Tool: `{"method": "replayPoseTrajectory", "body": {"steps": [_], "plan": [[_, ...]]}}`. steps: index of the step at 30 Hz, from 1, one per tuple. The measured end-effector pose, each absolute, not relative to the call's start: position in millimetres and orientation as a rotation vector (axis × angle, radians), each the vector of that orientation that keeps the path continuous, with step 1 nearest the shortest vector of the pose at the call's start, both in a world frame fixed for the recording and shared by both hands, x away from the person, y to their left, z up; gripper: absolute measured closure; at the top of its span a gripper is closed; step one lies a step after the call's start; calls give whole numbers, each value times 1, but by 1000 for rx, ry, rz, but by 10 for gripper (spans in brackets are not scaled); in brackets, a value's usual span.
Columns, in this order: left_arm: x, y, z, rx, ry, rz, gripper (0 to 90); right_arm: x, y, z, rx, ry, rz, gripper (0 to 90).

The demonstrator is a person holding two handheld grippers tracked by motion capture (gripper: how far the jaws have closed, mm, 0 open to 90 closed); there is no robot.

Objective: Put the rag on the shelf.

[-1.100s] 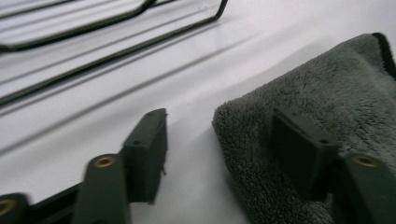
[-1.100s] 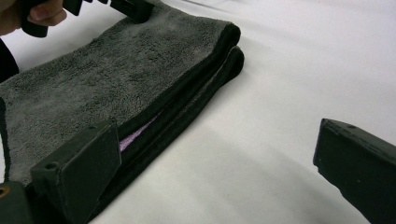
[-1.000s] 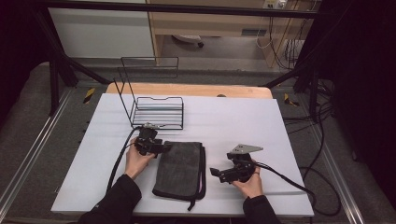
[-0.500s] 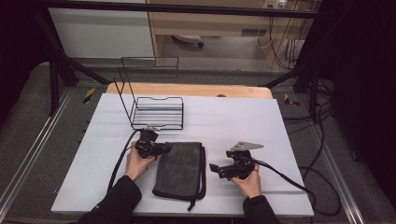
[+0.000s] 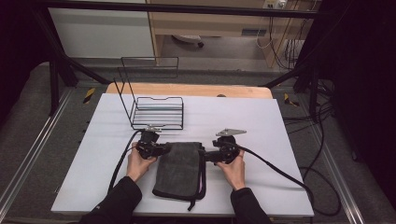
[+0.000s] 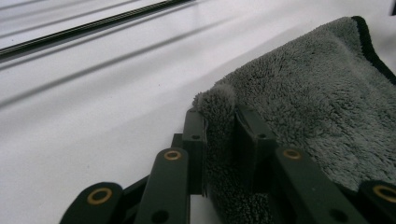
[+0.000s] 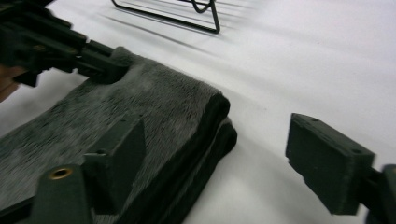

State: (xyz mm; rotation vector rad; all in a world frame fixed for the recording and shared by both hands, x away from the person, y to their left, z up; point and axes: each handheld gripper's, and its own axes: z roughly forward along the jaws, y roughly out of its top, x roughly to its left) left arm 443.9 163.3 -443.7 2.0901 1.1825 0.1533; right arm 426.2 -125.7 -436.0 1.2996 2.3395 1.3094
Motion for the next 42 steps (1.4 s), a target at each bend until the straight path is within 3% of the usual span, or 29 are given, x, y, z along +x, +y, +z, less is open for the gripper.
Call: {"method": "replayPoseTrajectory", "body": {"steps": [11, 25, 42], "plan": [[444, 163, -444, 2087, 1178, 158, 742, 446, -105, -453, 1356, 2360, 1203, 420], [444, 164, -444, 2087, 1176, 148, 755, 446, -106, -449, 1440, 2463, 1253, 771], [431, 179, -425, 1997, 1119, 148, 802, 428, -111, -421, 1342, 2385, 1420, 803]]}}
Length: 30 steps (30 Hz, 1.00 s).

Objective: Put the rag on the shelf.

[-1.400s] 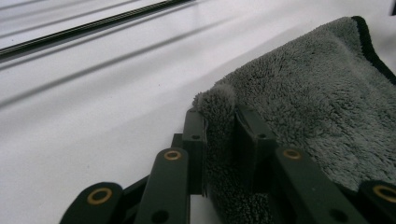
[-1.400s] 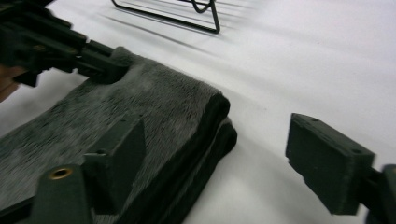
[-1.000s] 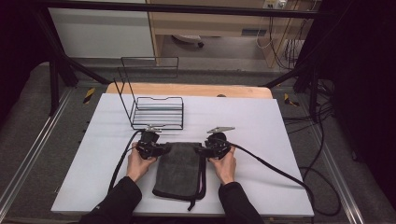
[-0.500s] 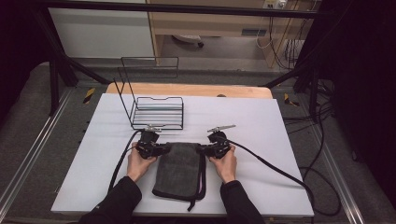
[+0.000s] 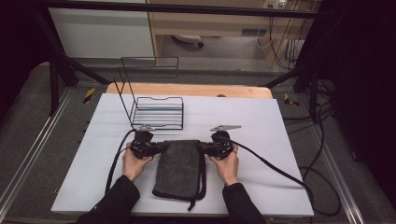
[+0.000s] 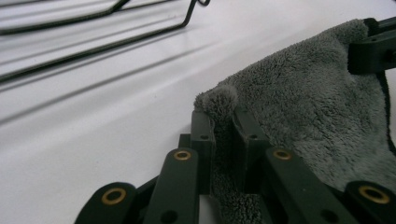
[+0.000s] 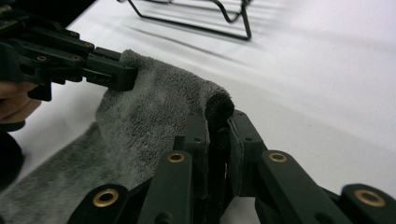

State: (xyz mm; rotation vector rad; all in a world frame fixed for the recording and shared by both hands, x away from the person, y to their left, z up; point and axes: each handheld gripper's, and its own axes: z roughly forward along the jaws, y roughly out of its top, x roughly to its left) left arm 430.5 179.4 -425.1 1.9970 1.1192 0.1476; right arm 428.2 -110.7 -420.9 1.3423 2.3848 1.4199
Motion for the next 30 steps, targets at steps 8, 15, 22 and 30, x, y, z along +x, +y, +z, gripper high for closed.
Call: {"method": "replayPoseTrajectory", "body": {"steps": [8, 15, 22, 30], "plan": [[415, 190, -406, 1946, 1062, 197, 802, 418, -106, -402, 1219, 2361, 1446, 804], [408, 195, -391, 1902, 1037, 234, 802, 411, -103, -386, 1149, 2315, 1479, 805], [401, 196, -377, 1868, 1008, 267, 802, 405, -107, -375, 1113, 2273, 1520, 806], [391, 197, -361, 1832, 967, 304, 802, 397, -107, -360, 1043, 2223, 1549, 807]]}}
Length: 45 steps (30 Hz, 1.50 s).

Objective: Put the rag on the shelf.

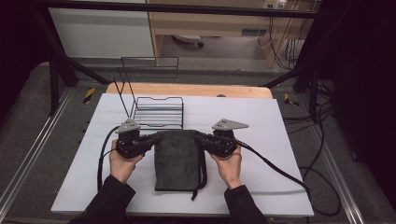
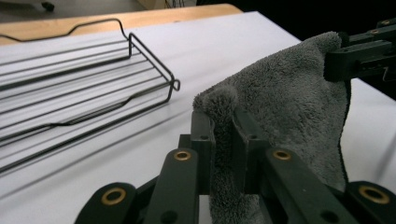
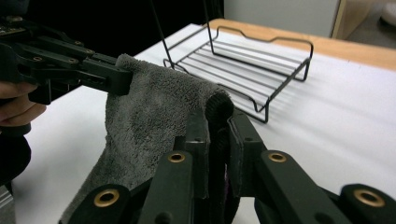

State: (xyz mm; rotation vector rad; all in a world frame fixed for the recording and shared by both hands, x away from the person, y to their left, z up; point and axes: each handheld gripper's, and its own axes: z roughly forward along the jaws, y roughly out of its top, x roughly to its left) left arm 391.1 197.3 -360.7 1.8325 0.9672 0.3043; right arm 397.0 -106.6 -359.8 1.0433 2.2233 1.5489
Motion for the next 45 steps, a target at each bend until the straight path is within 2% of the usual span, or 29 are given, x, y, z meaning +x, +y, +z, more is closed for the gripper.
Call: {"method": "replayPoseTrajectory", "body": {"steps": [22, 45], "plan": [[365, 205, -322, 1674, 872, 420, 802, 377, -106, -317, 894, 2069, 1671, 808], [358, 213, -298, 1533, 847, 490, 803, 372, -96, -286, 811, 1937, 1745, 809]]}}
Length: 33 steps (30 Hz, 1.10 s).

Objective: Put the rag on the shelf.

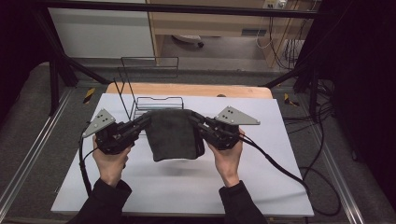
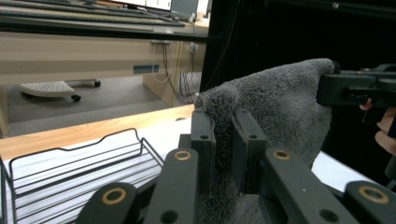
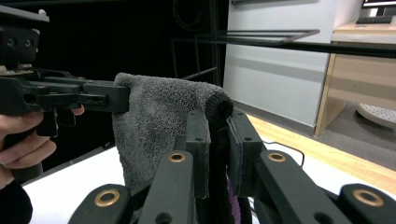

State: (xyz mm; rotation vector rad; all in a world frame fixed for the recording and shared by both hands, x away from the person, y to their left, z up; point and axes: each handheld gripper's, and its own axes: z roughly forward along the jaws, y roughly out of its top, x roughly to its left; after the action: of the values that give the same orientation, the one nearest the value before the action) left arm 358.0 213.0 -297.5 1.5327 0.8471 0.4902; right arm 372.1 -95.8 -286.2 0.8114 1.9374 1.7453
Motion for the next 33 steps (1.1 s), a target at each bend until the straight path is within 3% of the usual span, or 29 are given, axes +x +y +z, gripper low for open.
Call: {"method": "replayPoseTrajectory", "body": {"steps": [33], "plan": [[378, 240, -239, 1282, 818, 563, 805, 385, -57, -229, 705, 1722, 1819, 810]]}}
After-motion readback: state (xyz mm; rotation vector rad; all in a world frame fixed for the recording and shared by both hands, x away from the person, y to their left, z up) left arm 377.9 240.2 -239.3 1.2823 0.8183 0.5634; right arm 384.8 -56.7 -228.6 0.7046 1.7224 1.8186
